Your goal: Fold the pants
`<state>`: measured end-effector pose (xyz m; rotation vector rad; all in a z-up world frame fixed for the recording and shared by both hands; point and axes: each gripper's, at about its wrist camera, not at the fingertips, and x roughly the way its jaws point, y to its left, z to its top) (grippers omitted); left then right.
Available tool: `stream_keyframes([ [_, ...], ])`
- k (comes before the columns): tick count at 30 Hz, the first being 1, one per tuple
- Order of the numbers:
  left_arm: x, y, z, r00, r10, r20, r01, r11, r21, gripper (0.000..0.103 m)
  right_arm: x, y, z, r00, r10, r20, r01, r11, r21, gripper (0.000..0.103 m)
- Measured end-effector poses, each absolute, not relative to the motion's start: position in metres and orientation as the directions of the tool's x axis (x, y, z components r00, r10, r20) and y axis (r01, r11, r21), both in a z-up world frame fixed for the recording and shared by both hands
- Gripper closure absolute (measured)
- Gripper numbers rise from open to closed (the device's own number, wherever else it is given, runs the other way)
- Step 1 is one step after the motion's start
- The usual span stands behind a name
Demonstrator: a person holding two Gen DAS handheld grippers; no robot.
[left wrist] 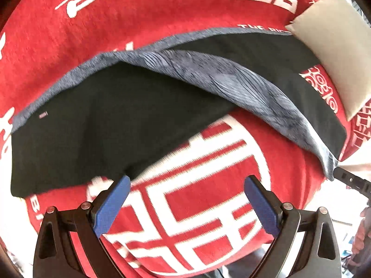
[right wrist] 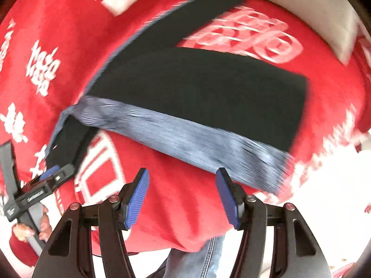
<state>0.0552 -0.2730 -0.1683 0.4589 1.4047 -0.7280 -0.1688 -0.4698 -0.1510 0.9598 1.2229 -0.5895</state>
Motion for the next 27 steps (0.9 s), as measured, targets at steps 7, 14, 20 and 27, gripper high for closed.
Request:
stream_keyframes([
  [7, 0.035, -0.296, -0.173, -0.042, -0.205, -0.978, 0.677, 0.714, -0.178, 0.004, -0.221, -0.490, -0.151, 0.243, 0.057, -0.968, 0.840, 0.487, 0.239, 0.039],
  [14, 0.019, -0.343, -0.177, -0.056, -0.209, -0.976, 0.648, 0.737, -0.194, 0.004, -0.226, -0.506, -0.177, 0.252, 0.160, -0.954, 0.775, 0.557, 0.298, 0.039],
  [20, 0.006, -0.376, -0.188, -0.093, -0.187, -0.978, 0.623, 0.755, -0.203, 0.004, -0.227, -0.521, -0.190, 0.289, 0.253, -0.923, 0.706, 0.596, 0.384, 0.040],
  [27, 0.000, -0.392, -0.197, -0.141, -0.171, -0.975, 0.614, 0.757, -0.221, 0.004, -0.217, -0.517, -0.190, 0.348, 0.340, -0.873, 0.632, 0.602, 0.487, 0.048],
])
